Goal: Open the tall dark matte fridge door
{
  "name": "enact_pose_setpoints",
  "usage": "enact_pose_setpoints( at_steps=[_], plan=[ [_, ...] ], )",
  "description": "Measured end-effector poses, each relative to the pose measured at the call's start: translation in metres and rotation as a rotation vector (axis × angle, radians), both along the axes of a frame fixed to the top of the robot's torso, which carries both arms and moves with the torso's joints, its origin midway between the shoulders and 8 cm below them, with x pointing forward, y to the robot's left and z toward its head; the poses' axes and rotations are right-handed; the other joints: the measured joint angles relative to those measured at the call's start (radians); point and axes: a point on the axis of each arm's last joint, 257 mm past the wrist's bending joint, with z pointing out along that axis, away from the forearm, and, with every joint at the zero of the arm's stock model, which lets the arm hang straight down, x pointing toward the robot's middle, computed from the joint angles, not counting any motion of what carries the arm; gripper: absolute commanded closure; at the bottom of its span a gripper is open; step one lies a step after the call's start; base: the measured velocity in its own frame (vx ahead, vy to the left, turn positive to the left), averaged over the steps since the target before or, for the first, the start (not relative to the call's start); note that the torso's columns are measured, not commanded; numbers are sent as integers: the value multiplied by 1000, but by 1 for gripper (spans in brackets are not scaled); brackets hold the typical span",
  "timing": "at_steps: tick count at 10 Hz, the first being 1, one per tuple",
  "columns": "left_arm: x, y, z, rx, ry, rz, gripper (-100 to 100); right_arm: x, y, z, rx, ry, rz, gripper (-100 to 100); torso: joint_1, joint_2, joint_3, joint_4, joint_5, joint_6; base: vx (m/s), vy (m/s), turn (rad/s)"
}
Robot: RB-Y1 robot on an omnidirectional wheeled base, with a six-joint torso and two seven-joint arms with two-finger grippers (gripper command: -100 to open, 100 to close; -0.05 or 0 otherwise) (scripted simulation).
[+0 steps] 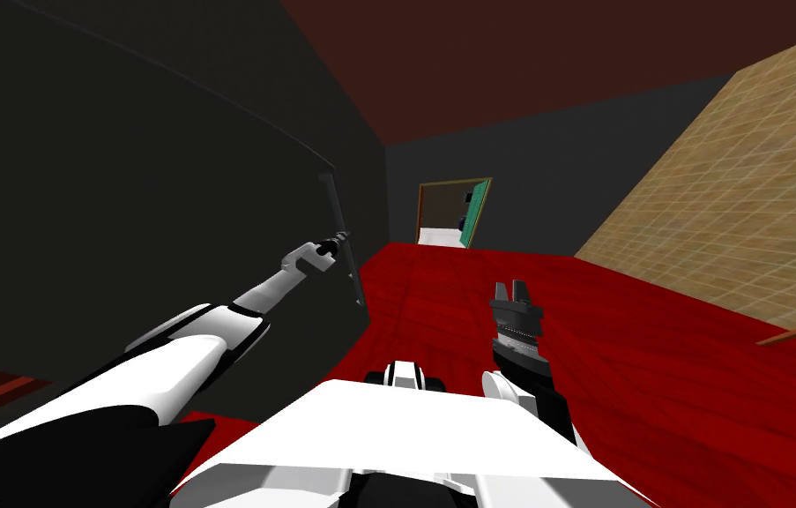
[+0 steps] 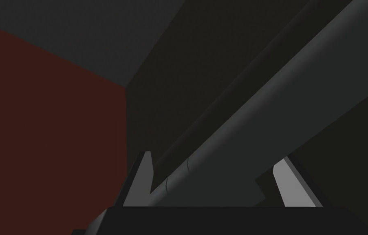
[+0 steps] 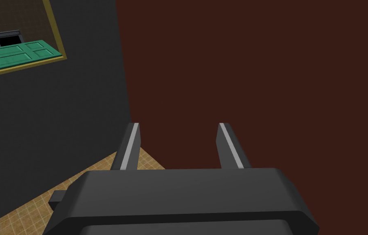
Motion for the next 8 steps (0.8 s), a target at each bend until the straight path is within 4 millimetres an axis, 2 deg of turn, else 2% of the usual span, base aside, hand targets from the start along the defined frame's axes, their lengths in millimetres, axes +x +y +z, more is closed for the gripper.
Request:
enact_pose_setpoints(
  at_steps=[3,5,7,8],
  plan=[
    [-2,-47,4,-1,-7,-96,100,0,0,0,0,0,0,0,1,5,3,0,1,0,-266,47,-76],
    [-6,-75,2,-2,-1,-156,100,0,0,0,0,0,0,0,2,0,0,4,0,-5,-147,4,-21],
    [-8,-101,3,-2,-2,-204,100,0,0,0,0,0,0,0,2,2,1,2,0,0,-139,27,-29],
    [-11,-107,4,-2,-1,-220,100,0,0,0,0,0,0,0,0,2,2,3,0,-1,-134,5,-18]
  ],
)
